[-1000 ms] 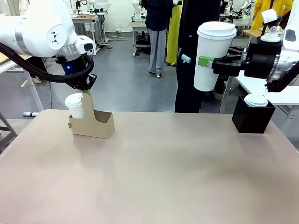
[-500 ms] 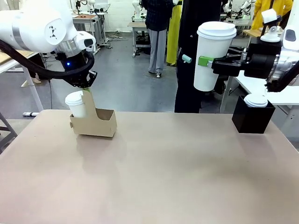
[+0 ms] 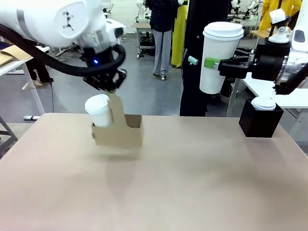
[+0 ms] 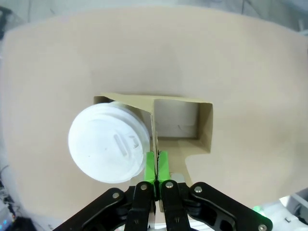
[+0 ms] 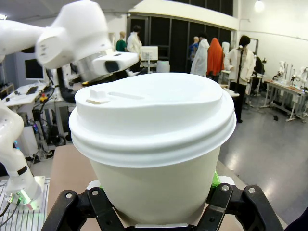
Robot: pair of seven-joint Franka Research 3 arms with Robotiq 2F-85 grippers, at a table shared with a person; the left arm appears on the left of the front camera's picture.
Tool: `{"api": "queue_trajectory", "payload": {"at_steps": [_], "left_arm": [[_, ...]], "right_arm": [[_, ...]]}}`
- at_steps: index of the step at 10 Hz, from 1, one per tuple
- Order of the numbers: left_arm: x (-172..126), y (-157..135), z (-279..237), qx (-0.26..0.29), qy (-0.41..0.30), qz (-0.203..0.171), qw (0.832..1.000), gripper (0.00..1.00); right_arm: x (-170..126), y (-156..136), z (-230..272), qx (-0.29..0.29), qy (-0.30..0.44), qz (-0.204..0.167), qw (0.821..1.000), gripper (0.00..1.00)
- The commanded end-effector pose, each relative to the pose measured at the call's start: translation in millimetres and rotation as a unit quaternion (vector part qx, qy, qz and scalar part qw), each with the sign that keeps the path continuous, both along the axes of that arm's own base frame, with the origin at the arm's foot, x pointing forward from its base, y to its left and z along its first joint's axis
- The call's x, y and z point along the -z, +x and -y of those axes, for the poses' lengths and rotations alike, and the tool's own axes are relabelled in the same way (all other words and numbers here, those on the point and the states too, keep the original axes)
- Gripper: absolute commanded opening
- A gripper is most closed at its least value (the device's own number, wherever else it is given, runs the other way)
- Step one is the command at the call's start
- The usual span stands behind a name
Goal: Pour a drink into a cup and package it in a carrier.
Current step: Position the Cup Carrier in the center of the table.
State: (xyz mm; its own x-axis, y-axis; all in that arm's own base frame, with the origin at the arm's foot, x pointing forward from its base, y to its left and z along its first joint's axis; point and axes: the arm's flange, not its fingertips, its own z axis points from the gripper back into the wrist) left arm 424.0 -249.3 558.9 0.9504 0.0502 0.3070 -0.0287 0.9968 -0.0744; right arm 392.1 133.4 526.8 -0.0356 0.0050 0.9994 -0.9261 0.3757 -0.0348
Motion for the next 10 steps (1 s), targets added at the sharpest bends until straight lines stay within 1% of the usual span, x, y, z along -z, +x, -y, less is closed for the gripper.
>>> {"api": "queue_trajectory", "payload": {"at_steps": [1, 3, 5, 6, 8, 9, 10], "left_arm": [[14, -37, 30, -0.049, -0.009, -0.002, 0.999, 0.02], [28, -71, 62, -0.038, -0.01, 0.002, 0.999, 0.02], [42, -96, 89, -0.019, -0.009, 0.002, 1.0, 0.02], [49, -103, 100, -0.018, -0.009, 0.003, 1.0, 0.02], [62, -108, 117, -0.009, -0.002, -0.007, 1.0, 0.02], [68, -109, 121, -0.012, 0.003, -0.012, 1.0, 0.02], [73, -109, 123, -0.028, 0.011, -0.014, 0.999, 0.02]], "right_arm": [[-3, 0, -2, 0.003, 0.001, 0.009, 1.0, 0.77], [-3, 0, -2, 0.003, 0.001, 0.009, 1.0, 0.77], [-3, 0, -2, 0.003, 0.001, 0.009, 1.0, 0.77], [-3, 0, -2, 0.003, 0.001, 0.009, 1.0, 0.77], [-3, 0, -2, 0.003, 0.001, 0.009, 1.0, 0.77], [-3, 0, -2, 0.003, 0.001, 0.009, 1.0, 0.77], [-3, 0, -2, 0.003, 0.001, 0.009, 1.0, 0.77]]}}
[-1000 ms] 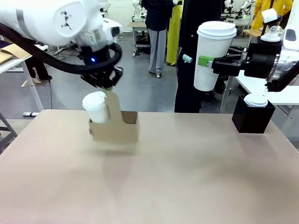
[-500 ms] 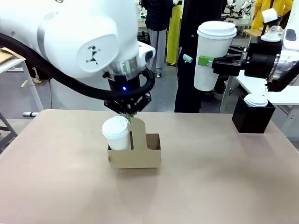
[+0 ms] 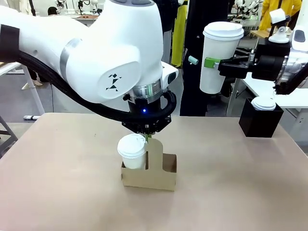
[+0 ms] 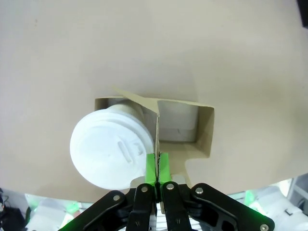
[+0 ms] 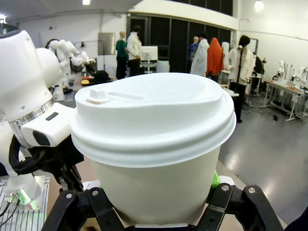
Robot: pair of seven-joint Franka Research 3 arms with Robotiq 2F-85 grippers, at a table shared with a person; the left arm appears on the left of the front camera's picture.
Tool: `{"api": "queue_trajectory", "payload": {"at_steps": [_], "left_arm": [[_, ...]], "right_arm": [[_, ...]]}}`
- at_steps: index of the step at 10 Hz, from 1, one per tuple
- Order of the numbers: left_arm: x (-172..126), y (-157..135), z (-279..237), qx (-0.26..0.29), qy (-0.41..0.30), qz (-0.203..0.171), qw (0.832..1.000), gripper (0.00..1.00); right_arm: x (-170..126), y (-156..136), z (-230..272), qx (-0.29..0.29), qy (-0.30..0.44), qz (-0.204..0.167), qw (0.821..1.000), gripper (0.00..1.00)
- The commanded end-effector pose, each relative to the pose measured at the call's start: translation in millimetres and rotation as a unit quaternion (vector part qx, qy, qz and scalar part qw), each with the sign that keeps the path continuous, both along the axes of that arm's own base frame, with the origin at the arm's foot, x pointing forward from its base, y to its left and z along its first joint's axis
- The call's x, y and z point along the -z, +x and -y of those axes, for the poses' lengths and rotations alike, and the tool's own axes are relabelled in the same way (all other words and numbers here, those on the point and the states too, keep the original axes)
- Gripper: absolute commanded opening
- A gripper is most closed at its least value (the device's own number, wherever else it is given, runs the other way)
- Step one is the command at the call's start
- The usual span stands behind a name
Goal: Pour a drink into a cup and package it in a carrier.
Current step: Position the Cup Carrier in the center of the table, then insert the held 600 ml Paper Cup into the Cup Carrier.
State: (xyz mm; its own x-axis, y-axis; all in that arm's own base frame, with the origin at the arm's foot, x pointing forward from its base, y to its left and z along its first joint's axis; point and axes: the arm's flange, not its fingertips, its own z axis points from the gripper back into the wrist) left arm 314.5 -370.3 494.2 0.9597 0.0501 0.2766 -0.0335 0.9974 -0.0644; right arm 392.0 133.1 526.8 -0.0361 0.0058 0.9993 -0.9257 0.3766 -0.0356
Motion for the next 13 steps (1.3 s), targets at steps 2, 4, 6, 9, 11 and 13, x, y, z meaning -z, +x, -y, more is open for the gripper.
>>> {"api": "queue_trajectory", "payload": {"at_steps": [2, 4, 6, 9, 11, 13], "left_arm": [[0, 0, 0, 0.0, 0.0, 0.0, 1.0, 0.02], [0, 0, 0, 0.0, 0.0, 0.0, 1.0, 0.02], [0, 0, 0, 0.0, 0.0, 0.0, 1.0, 0.02], [-6, -2, -5, 0.009, -0.001, 0.001, 1.0, 0.6], [-19, -1, -13, 0.03, -0.007, 0.005, 1.0, 1.0], [-42, -9, -29, 0.067, -0.013, 0.007, 0.998, 1.0]], "right_arm": [[-3, 0, -2, 0.003, 0.001, 0.008, 1.0, 0.77], [-3, 0, -2, 0.003, 0.001, 0.008, 1.0, 0.77], [-3, 0, -2, 0.003, 0.001, 0.008, 1.0, 0.77], [-3, 0, -2, 0.003, 0.001, 0.008, 1.0, 0.77], [-3, 0, -2, 0.003, 0.001, 0.008, 1.0, 0.77], [7, 17, 1, -0.02, -0.013, -0.014, 1.0, 0.77]]}}
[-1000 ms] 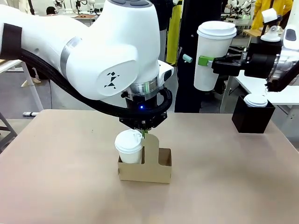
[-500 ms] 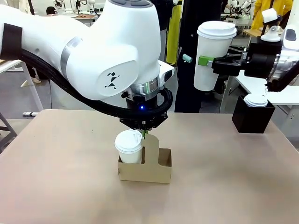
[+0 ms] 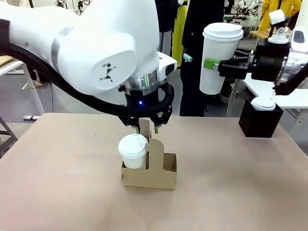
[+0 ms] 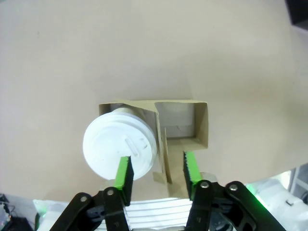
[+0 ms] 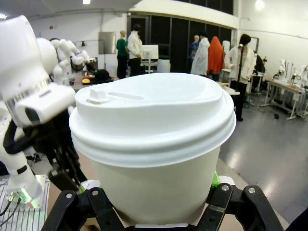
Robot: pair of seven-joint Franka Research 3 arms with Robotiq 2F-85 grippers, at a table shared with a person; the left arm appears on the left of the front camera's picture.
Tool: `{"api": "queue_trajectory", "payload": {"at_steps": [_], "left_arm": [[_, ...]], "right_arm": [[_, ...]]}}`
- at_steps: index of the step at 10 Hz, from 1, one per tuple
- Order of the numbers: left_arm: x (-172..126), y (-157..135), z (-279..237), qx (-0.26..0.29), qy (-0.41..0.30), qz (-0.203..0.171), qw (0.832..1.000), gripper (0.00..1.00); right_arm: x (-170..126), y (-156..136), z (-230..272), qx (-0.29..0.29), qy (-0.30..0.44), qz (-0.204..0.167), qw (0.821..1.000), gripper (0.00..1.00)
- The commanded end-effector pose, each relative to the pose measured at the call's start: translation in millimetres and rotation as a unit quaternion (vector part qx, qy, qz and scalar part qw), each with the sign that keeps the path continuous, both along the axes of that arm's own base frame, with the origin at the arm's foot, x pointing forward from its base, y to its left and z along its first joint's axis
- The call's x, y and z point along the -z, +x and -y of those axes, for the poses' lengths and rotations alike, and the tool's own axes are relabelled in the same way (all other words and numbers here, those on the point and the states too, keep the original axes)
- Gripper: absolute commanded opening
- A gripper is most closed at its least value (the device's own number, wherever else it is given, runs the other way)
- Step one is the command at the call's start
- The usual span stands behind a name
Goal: Pour a drink into a cup and package it in a carrier.
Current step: Insert the held 600 ml Paper Cup into the Cup Carrier.
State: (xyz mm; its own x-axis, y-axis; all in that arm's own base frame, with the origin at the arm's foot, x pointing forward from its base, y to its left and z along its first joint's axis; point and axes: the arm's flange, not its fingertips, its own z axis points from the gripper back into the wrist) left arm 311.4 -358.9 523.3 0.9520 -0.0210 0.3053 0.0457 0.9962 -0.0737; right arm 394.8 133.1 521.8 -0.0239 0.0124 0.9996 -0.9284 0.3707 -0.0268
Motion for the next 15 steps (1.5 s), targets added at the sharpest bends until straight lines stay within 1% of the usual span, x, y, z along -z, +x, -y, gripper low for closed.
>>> {"api": "queue_trajectory", "payload": {"at_steps": [1, 2, 3, 4, 5, 6, 7, 8, 9, 10, 11, 13, 14, 15], "left_arm": [[-20, -8, -30, 0.063, -0.023, -0.019, 0.998, 0.95], [-36, -11, -49, 0.091, -0.038, -0.023, 0.995, 1.0], [-50, -12, -74, 0.131, -0.038, 0.005, 0.991, 1.0], [-56, -19, -100, 0.186, -0.047, 0.028, 0.981, 1.0], [-59, -15, -115, 0.229, -0.053, 0.037, 0.971, 1.0], [-56, -10, -135, 0.296, -0.068, 0.051, 0.951, 1.0], [-44, -4, -154, 0.356, -0.022, 0.094, 0.929, 1.0], [-35, 4, -172, 0.375, 0.005, 0.131, 0.918, 1.0], [-32, 11, -184, 0.364, -0.006, 0.142, 0.92, 1.0], [-30, 16, -187, 0.324, -0.025, 0.149, 0.934, 1.0], [-42, 7, -173, 0.366, 0.003, 0.109, 0.924, 1.0], [-42, 7, -173, 0.366, 0.003, 0.109, 0.924, 1.0], [-34, 13, -182, 0.359, -0.001, 0.124, 0.925, 1.0], [-23, 21, -201, 0.429, -0.051, 0.091, 0.897, 1.0]], "right_arm": [[8, 23, 2, -0.04, -0.013, -0.014, 0.999, 0.77], [13, 26, -6, -0.067, -0.008, -0.028, 0.997, 0.77], [22, 34, -14, -0.086, -0.012, -0.033, 0.996, 0.77], [40, 39, -24, -0.118, -0.022, -0.026, 0.992, 0.77], [53, 44, -34, -0.144, -0.022, -0.021, 0.989, 0.77], [67, 45, -44, -0.17, -0.023, -0.007, 0.985, 0.77], [80, 44, -53, -0.184, -0.021, 0.008, 0.983, 0.77], [92, 44, -63, -0.183, -0.023, 0.01, 0.983, 0.77], [96, 44, -69, -0.18, -0.014, 0.003, 0.984, 0.77], [91, 40, -64, -0.182, -0.012, -0.017, 0.983, 0.77], [101, 38, -65, -0.182, -0.025, -0.007, 0.983, 0.77], [101, 38, -65, -0.182, -0.025, -0.007, 0.983, 0.77], [101, 38, -65, -0.182, -0.025, -0.007, 0.983, 0.77], [106, 39, -64, -0.182, -0.025, -0.012, 0.983, 0.77]]}}
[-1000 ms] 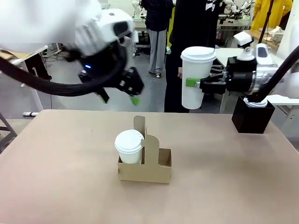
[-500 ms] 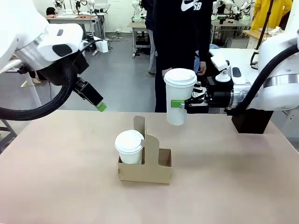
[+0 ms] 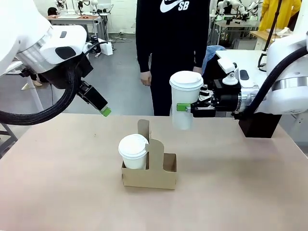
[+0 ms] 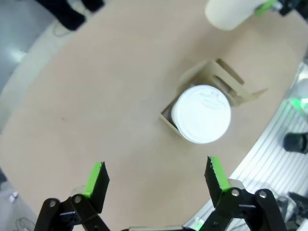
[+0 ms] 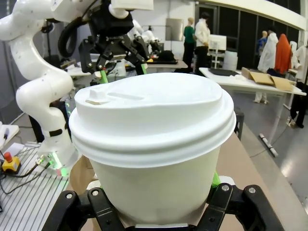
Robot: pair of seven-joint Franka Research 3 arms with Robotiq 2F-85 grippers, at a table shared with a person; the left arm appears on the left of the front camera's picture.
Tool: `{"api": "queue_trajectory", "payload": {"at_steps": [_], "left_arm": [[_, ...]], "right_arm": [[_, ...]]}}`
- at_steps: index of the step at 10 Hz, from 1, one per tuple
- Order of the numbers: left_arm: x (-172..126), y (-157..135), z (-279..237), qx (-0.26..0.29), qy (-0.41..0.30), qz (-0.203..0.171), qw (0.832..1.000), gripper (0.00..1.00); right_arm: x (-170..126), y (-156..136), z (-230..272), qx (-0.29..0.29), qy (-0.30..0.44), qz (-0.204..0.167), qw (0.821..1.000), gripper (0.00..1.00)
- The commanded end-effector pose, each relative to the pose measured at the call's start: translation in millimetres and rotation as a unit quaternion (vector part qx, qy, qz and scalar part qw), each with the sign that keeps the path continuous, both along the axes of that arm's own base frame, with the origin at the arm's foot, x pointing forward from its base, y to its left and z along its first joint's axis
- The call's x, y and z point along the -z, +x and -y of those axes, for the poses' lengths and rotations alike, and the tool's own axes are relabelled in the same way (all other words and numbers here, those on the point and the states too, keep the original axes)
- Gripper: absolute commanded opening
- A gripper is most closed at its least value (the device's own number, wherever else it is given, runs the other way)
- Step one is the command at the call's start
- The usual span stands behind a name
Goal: Pour a drink into a cup and package it in a carrier.
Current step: Insert the held 600 ml Paper Cup into the Cup Carrier.
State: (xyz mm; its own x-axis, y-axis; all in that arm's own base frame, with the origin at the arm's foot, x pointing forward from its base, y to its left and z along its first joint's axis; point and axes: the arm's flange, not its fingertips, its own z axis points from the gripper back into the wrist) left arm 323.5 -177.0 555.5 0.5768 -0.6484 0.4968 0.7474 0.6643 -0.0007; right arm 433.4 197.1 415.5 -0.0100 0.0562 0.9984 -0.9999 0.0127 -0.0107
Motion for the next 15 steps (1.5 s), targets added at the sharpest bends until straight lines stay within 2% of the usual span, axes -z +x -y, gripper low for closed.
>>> {"api": "queue_trajectory", "payload": {"at_steps": [1, 2, 5, 7, 9, 10, 15], "left_arm": [[21, 14, -48, 0.051, -0.038, -0.032, 0.997, 1.0], [39, 12, -84, 0.071, -0.036, -0.024, 0.997, 1.0], [64, 0, -136, 0.095, -0.03, -0.006, 0.995, 1.0], [77, -1, -163, 0.152, -0.028, 0.028, 0.988, 1.0], [89, 4, -161, 0.124, -0.019, 0.008, 0.992, 1.0], [53, 24, -166, 0.13, -0.019, 0.017, 0.991, 1.0], [53, 24, -166, 0.13, -0.019, 0.017, 0.991, 1.0]], "right_arm": [[5, -4, -7, -0.015, -0.002, 0.011, 1.0, 0.77], [14, -5, -11, -0.036, 0.004, 0.014, 0.999, 0.77], [36, -12, -20, -0.08, 0.009, -0.008, 0.997, 0.77], [49, -17, -27, -0.11, 0.019, -0.01, 0.994, 0.77], [58, -26, -36, -0.126, 0.016, -0.01, 0.992, 0.77], [58, -28, -40, -0.132, 0.022, -0.008, 0.991, 0.77], [81, -26, -61, -0.165, 0.002, -0.032, 0.986, 0.77]]}}
